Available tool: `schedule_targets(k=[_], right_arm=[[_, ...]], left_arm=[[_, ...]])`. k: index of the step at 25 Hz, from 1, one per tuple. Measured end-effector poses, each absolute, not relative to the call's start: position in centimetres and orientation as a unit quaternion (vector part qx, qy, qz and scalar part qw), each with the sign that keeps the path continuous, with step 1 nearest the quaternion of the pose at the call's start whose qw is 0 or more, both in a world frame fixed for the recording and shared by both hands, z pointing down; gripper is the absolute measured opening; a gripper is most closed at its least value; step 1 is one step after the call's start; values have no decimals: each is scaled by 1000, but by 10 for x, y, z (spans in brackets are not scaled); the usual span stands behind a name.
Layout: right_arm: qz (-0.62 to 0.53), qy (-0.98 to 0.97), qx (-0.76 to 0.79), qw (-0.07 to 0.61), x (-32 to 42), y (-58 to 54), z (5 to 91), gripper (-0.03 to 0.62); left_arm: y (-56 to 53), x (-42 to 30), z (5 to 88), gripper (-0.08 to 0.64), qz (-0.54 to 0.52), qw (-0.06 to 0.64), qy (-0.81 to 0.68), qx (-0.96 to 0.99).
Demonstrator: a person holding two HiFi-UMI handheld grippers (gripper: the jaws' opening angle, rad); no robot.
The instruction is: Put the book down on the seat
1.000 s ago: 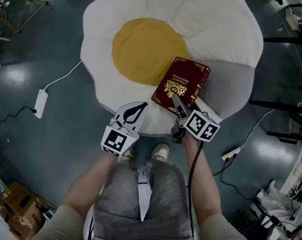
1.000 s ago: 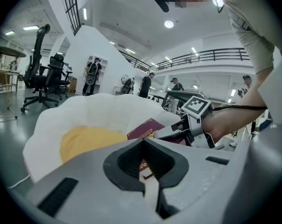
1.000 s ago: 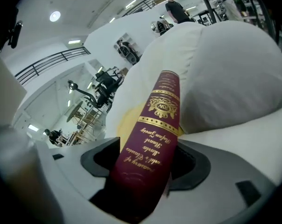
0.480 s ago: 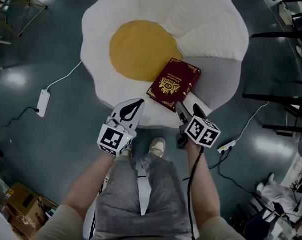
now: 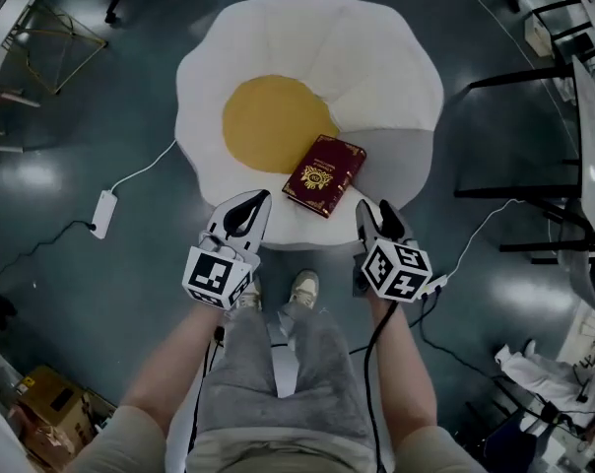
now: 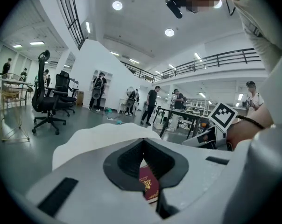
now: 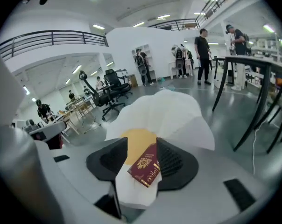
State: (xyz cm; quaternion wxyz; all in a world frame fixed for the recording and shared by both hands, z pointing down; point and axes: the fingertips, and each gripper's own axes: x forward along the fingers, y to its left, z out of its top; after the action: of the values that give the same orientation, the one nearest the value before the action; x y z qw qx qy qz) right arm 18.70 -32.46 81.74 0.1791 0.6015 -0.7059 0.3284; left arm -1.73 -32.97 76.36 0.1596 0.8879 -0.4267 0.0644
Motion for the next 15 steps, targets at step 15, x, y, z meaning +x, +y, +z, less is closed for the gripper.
schedule_targets(k=[15], right_arm=[[201, -775, 582, 143, 166, -306, 531, 102]], left_arm=[[-312, -41, 501, 5, 0, 145, -437, 888]])
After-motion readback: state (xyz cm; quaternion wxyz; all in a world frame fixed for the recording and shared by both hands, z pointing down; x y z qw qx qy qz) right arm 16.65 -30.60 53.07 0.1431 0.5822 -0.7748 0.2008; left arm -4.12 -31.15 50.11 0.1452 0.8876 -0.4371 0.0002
